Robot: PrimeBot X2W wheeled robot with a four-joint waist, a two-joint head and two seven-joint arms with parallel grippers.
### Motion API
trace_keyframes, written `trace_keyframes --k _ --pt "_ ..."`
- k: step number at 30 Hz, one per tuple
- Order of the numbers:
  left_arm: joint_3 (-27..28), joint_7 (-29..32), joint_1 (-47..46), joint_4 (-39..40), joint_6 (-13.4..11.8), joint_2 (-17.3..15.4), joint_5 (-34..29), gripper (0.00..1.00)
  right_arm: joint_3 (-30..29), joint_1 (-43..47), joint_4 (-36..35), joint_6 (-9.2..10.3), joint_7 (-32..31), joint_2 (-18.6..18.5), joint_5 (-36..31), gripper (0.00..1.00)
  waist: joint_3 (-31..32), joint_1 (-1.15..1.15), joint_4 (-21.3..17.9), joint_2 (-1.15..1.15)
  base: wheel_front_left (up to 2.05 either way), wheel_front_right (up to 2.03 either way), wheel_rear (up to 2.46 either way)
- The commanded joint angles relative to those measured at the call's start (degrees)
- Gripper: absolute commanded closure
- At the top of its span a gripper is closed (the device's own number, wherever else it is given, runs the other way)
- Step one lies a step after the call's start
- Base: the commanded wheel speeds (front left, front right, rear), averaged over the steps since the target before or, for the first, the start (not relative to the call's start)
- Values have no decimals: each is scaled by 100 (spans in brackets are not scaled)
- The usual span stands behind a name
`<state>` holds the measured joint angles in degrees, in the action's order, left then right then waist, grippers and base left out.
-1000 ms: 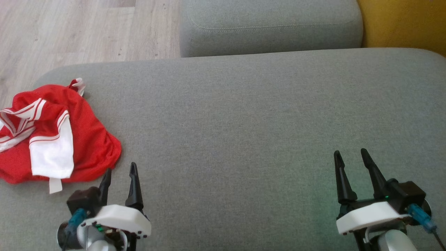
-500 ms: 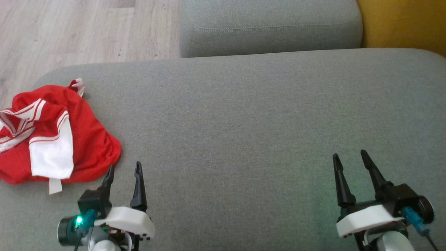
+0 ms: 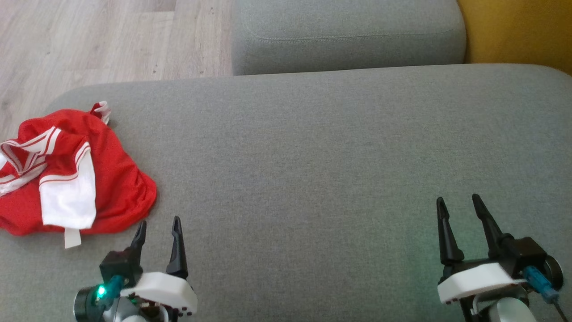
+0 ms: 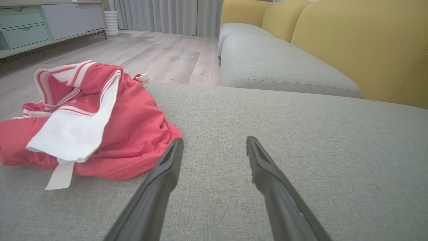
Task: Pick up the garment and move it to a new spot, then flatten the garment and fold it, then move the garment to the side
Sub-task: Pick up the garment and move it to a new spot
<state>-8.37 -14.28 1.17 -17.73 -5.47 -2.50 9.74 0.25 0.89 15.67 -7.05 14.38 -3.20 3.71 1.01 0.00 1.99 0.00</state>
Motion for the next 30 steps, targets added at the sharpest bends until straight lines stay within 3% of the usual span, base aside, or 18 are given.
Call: trace_keyframes --k 1,5,11,23,30 --pt "210 -72 -198 160 30 -59 22 0 127 -153 -151 -44 62 -15 49 0 -3 0 7 0 0 0 0" --pt "193 -72 -233 140 52 -59 13 0 137 -161 -142 -44 62 -16 55 0 -8 0 70 0 0 0 0" --pt "153 -72 -307 125 69 -69 -25 0 144 -104 -180 -44 62 -34 55 0 13 0 470 0 0 0 0" --pt "311 -72 -91 157 11 -180 53 0 565 -172 -184 -44 62 6 150 0 53 0 2141 0 0 0 0" --pt "377 -20 -126 375 -3 -195 193 0 882 -384 -151 -44 62 21 175 0 -207 0 2257 0 0 0 0"
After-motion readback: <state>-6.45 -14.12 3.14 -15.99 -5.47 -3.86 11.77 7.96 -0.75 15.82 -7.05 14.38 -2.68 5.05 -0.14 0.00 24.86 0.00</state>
